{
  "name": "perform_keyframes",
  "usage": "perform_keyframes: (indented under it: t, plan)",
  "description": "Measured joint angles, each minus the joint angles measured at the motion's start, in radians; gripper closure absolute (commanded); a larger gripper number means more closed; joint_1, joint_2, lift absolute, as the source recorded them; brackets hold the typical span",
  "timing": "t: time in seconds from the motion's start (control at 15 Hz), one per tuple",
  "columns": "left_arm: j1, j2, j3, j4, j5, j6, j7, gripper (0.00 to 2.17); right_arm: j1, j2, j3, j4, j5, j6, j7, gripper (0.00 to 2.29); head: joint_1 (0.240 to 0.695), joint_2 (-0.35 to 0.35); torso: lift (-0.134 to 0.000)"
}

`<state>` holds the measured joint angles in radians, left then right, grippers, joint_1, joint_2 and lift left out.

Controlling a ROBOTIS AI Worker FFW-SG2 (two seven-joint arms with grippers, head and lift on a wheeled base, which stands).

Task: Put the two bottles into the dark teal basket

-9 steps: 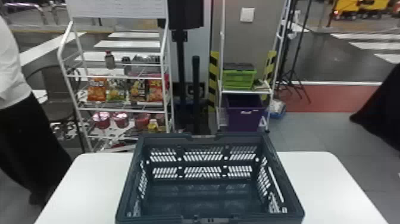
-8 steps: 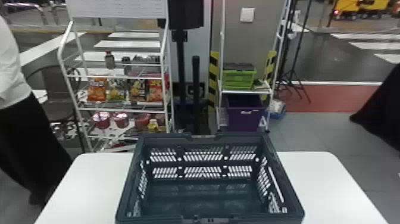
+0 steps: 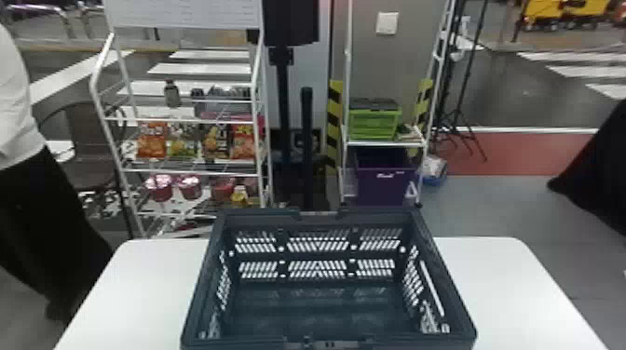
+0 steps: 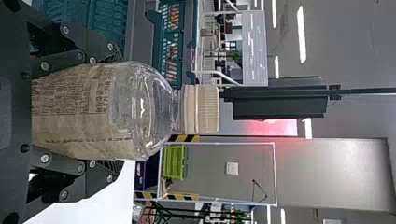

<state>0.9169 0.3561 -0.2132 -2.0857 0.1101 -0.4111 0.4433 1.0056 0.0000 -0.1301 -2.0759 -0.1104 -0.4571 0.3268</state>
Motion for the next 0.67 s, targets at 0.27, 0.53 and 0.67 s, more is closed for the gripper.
perform_keyframes:
  t: [0.27,0.53,0.67]
  plan:
    - [-0.001,-0.002,0.0,0.012,0.0,-0.008,0.001,2.15,0.002,0.0,0.0,-0.016,0.0,-0.017,0.0,2.02,0.499,0.0,0.0]
    - [-0.001,-0.001,0.0,0.017,0.0,-0.01,-0.005,2.15,-0.027,0.0,0.007,-0.125,0.0,0.047,0.0,2.02,0.499,0.0,0.0]
    - [0.0,0.0,0.0,0.015,0.0,-0.01,-0.008,2.15,-0.068,0.0,0.013,-0.178,0.003,0.139,0.0,2.02,0.499,0.0,0.0]
